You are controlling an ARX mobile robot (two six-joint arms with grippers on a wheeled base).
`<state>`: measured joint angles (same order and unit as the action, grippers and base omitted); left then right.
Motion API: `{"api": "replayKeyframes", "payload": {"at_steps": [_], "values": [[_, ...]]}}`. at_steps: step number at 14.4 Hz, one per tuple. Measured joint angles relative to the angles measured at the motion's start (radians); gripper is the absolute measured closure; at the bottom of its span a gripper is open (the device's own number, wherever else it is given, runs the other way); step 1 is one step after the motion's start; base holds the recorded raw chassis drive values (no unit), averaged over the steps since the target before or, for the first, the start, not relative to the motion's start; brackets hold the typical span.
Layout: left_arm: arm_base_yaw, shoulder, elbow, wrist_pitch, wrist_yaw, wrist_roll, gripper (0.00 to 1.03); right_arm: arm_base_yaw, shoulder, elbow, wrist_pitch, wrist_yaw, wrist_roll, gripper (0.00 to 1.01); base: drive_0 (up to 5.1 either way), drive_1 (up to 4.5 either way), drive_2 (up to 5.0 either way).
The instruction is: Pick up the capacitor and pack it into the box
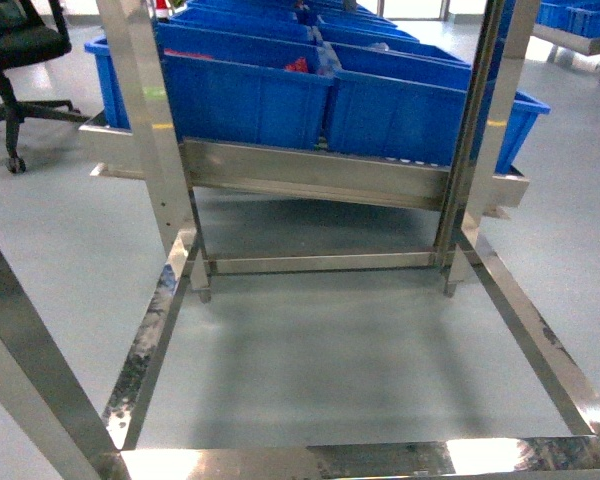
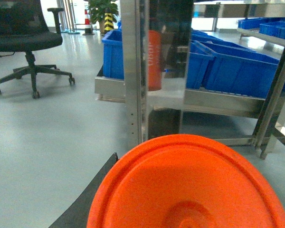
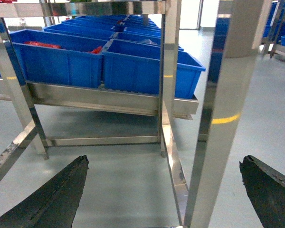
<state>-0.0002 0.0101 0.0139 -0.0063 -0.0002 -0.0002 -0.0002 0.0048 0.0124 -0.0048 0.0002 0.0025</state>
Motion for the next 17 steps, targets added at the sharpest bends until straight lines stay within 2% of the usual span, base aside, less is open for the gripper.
{"api": "replayKeyframes", "payload": {"at_steps": [17], "values": [[0.0, 0.0, 0.0, 0.0, 0.0, 0.0, 0.59, 0.0, 0.0, 0.0, 0.001, 0.0, 0.0, 0.03, -5.0, 2.5, 2.5]]}}
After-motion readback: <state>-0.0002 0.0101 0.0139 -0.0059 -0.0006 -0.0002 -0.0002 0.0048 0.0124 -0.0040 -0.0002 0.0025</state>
